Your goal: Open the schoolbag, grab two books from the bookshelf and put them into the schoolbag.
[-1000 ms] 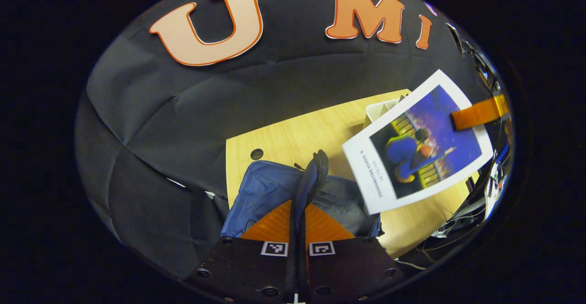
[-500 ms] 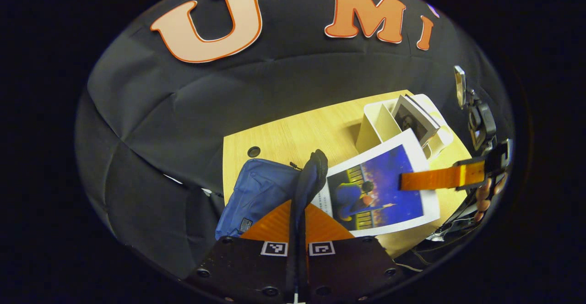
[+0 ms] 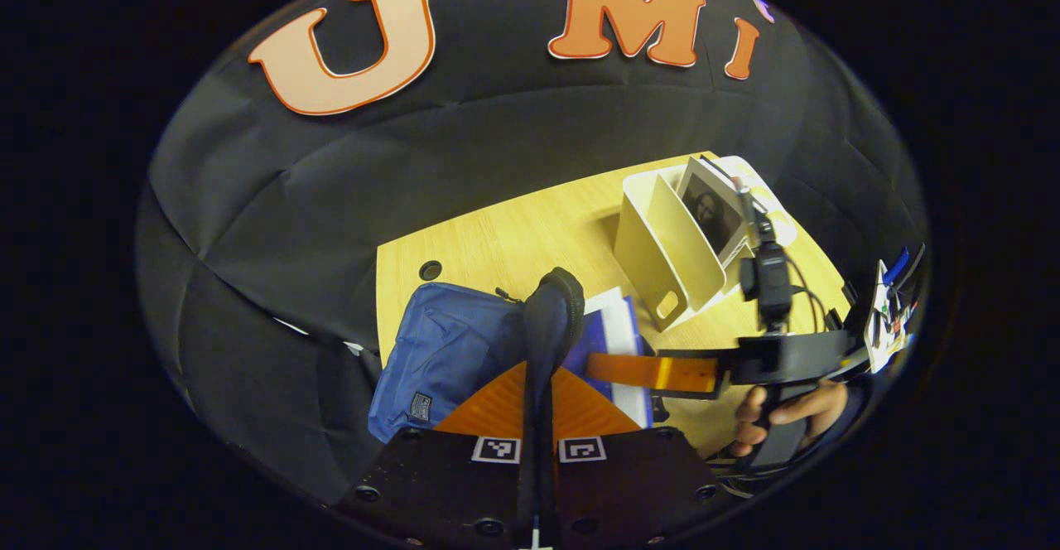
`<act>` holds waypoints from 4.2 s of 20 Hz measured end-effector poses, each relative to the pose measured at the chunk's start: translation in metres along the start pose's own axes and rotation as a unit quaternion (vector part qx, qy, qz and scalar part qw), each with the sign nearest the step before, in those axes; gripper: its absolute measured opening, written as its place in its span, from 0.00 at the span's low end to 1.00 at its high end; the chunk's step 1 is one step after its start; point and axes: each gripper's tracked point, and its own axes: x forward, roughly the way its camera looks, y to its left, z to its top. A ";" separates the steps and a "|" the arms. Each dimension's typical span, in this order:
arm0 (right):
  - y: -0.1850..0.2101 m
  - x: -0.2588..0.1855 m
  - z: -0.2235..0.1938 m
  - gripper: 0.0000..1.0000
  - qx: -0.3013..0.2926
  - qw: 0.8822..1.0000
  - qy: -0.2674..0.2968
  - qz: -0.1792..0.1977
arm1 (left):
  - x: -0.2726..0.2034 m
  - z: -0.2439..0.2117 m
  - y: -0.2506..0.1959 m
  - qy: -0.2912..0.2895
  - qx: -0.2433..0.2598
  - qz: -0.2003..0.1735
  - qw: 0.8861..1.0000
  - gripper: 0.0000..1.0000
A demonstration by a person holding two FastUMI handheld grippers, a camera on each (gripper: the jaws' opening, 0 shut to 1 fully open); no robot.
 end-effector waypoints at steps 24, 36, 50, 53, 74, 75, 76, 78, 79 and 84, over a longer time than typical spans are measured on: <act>0.008 -0.077 0.099 0.79 -0.235 0.963 -0.081 -0.102 | 0.008 -0.011 -0.004 -0.008 -0.024 -0.003 1.000 0.03; 0.000 -0.210 0.236 0.97 -0.341 0.901 -0.156 -0.219 | 0.016 -0.020 -0.015 -0.009 -0.035 -0.010 0.999 0.02; -0.078 -0.181 0.279 0.98 -0.306 0.905 -0.027 -0.295 | 0.023 -0.032 -0.016 -0.002 -0.065 -0.021 0.998 0.03; -0.091 -0.166 0.283 0.97 -0.293 0.904 -0.009 -0.312 | 0.027 -0.036 -0.018 0.001 -0.067 -0.024 0.997 0.03; -0.060 -0.231 0.293 0.24 -0.301 0.905 -0.001 -0.302 | 0.031 -0.040 -0.020 0.008 -0.075 -0.028 0.997 0.03; -0.051 -0.239 0.292 0.24 -0.306 0.905 -0.009 -0.294 | 0.030 -0.039 -0.020 0.008 -0.073 -0.027 0.997 0.03; -0.045 -0.246 0.291 0.24 -0.311 0.906 -0.016 -0.287 | 0.030 -0.039 -0.020 0.009 -0.071 -0.027 0.997 0.03; -0.032 -0.265 0.287 0.24 -0.321 0.907 -0.023 -0.273 | 0.030 -0.036 -0.021 0.008 -0.066 -0.024 0.997 0.03; -0.029 -0.271 0.285 0.24 -0.325 0.907 -0.025 -0.268 | 0.030 -0.035 -0.020 0.008 -0.064 -0.023 0.998 0.03; -0.006 -0.290 0.256 0.24 -0.321 0.923 -0.034 -0.208 | 0.029 -0.035 -0.020 0.010 -0.064 -0.020 0.998 0.03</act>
